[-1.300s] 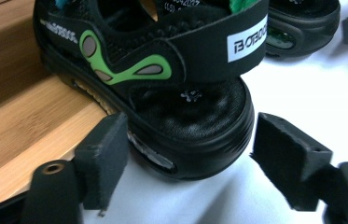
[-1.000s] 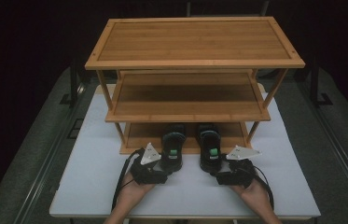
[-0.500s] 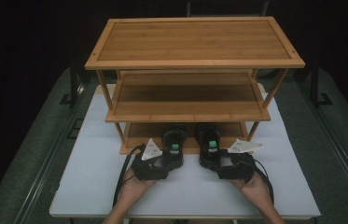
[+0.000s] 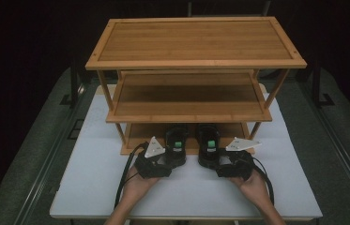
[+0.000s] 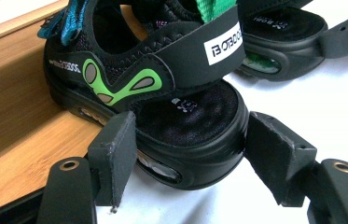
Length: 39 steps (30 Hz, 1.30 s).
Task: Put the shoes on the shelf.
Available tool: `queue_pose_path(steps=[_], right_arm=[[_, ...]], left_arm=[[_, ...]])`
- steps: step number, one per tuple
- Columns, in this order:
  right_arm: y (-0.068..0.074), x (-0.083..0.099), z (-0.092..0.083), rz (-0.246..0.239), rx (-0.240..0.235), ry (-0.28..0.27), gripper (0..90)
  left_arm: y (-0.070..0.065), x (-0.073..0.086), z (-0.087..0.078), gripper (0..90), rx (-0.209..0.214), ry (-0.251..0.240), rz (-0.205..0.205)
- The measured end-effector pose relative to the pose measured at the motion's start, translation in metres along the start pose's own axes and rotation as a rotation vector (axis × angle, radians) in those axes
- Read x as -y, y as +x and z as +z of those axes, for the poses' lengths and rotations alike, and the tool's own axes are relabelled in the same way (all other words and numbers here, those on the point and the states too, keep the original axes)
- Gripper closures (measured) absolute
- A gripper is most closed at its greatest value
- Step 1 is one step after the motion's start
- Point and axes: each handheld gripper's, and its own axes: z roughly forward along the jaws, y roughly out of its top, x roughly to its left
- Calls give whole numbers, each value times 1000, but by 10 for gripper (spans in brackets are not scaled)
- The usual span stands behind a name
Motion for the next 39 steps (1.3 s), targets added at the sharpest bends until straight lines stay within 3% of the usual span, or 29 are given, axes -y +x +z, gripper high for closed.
queue_pose_path(steps=[25, 34, 39], right_arm=[[-5, -6, 15, 17, 21, -42, 272], [0, -7, 17, 30, 52, -43, 292], [5, -2, 8, 32, 111, -66, 344]], left_arm=[[7, -11, 18, 338, -33, 4, -2], [3, -11, 14, 361, -43, 2, 12], [-2, -6, 5, 394, -47, -14, 1]])
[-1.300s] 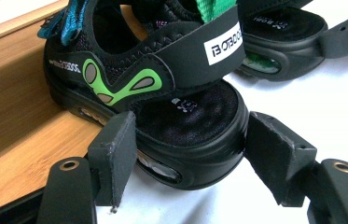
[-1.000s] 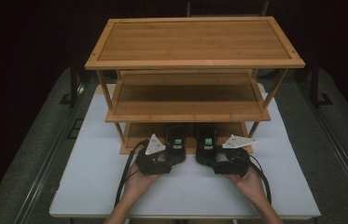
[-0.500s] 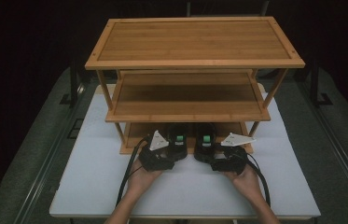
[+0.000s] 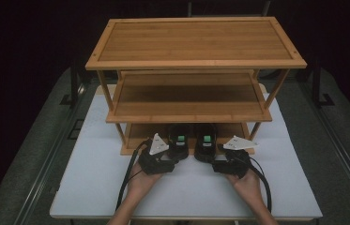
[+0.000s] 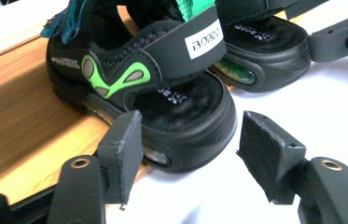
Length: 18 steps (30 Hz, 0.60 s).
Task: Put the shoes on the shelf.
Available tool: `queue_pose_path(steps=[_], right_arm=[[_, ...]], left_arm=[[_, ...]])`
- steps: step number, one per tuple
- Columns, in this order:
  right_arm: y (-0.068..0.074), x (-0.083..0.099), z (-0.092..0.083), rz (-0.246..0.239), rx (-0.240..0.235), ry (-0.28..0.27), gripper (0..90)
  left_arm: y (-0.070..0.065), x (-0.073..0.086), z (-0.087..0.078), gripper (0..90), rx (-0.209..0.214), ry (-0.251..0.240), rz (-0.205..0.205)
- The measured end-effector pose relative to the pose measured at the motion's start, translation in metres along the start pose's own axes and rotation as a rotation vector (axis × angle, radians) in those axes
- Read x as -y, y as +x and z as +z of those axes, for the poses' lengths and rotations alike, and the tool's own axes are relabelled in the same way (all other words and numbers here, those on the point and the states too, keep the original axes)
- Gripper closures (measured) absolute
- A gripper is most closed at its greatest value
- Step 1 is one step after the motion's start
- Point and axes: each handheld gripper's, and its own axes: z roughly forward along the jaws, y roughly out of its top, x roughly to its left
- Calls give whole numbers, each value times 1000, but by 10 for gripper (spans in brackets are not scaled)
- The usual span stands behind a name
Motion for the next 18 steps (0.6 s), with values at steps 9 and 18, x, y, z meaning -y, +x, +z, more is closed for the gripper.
queue_pose_path(steps=[9, 18], right_arm=[[18, 10, -15, -18, 26, -7, 648], [32, 14, -9, -52, 65, 32, 816]], left_arm=[[-3, 6, -12, 640, 11, -8, 0], [-10, 10, -7, 747, 21, 2, 16]])
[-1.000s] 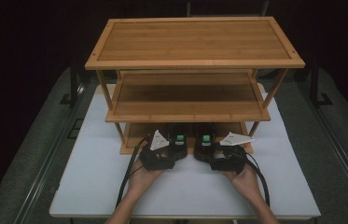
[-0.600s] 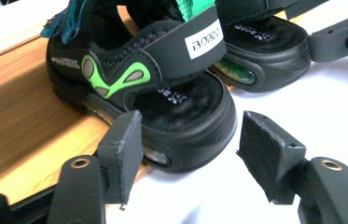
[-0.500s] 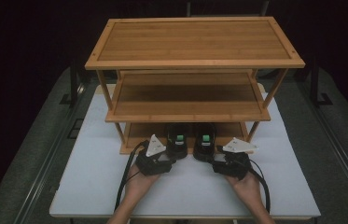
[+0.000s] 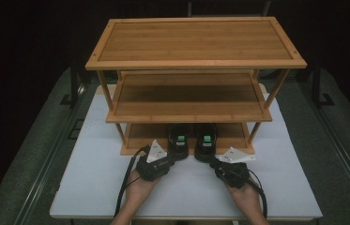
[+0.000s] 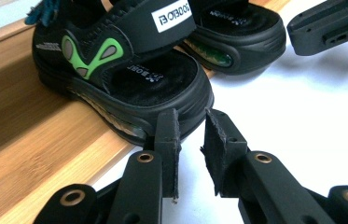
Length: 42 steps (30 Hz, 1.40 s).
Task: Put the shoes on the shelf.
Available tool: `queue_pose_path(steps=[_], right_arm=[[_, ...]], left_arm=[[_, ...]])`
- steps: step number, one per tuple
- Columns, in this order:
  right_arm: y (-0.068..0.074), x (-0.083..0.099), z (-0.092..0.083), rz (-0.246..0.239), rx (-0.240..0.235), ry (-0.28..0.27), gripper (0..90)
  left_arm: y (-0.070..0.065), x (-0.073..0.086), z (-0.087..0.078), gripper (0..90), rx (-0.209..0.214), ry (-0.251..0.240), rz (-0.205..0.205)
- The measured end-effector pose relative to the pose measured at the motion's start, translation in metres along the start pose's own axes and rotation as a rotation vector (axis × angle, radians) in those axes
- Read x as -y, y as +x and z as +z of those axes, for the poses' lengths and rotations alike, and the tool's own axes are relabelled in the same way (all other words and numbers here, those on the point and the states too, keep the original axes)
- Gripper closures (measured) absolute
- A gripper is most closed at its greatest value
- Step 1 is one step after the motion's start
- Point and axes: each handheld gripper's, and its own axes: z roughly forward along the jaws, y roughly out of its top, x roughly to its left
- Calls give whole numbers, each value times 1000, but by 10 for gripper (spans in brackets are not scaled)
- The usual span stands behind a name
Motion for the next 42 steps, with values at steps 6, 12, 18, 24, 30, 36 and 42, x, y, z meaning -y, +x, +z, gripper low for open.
queue_pose_path(steps=[6, 12, 18, 24, 30, 36, 42], right_arm=[[0, -3, 4, 0, -6, -4, 846], [0, -8, 11, 11, -2, -2, 855], [0, -11, 17, 13, 21, -1, 861], [-1, -14, 22, 28, 40, -3, 860], [-5, -18, 27, 39, 64, -6, 842], [-8, -21, 29, 51, 76, -13, 831], [-10, -22, 31, 50, 86, -22, 825]], left_arm=[[1, -2, 6, 750, -4, 6, -6], [0, -4, 9, 765, -24, 1, 2], [4, -7, 13, 758, -48, -1, -7], [5, -11, 18, 756, -63, 5, -1], [7, -14, 24, 754, -97, 9, 3], [8, -15, 27, 748, -107, 8, 0], [8, -15, 30, 746, -118, -2, 5]])
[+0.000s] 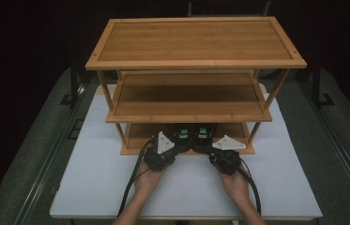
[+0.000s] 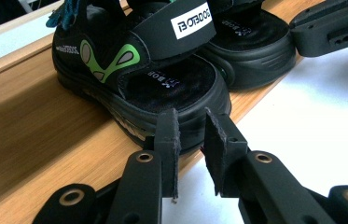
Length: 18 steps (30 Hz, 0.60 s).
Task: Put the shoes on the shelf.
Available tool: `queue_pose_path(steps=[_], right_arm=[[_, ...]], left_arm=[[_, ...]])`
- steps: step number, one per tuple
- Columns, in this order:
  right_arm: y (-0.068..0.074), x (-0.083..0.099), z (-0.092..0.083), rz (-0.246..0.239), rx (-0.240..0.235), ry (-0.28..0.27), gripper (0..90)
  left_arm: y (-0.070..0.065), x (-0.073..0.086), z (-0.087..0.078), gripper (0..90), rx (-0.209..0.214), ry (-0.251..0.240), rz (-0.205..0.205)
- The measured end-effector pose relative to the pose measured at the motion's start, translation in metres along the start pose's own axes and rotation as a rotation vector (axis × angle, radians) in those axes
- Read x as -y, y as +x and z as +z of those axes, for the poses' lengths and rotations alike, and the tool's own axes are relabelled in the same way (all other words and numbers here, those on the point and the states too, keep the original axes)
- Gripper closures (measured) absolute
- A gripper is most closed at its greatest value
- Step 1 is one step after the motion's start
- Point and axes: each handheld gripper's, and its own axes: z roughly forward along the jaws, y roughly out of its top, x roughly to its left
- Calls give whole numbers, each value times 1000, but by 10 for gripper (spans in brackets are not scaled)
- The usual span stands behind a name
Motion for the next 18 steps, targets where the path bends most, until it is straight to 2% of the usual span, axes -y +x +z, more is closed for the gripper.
queue_pose_path(steps=[7, 11, 12, 15, 16, 18], right_arm=[[-1, 0, 2, 3, 5, -2, 821], [-3, -1, 3, 6, -7, -5, 801], [-4, 0, 2, -3, -21, -4, 740], [-3, 0, 1, -9, -23, -2, 697], [-7, 0, -3, -8, -48, -6, 655], [-11, 1, -7, -1, -61, -13, 621]], left_arm=[[1, -1, 3, 743, -7, -2, 4], [2, -1, 3, 712, 4, -1, 1], [1, -1, 3, 688, 11, 8, 4], [1, 0, 1, 653, 19, 14, 1], [1, 0, -2, 640, 28, 4, -2], [2, -1, -6, 622, 44, 2, -9]])
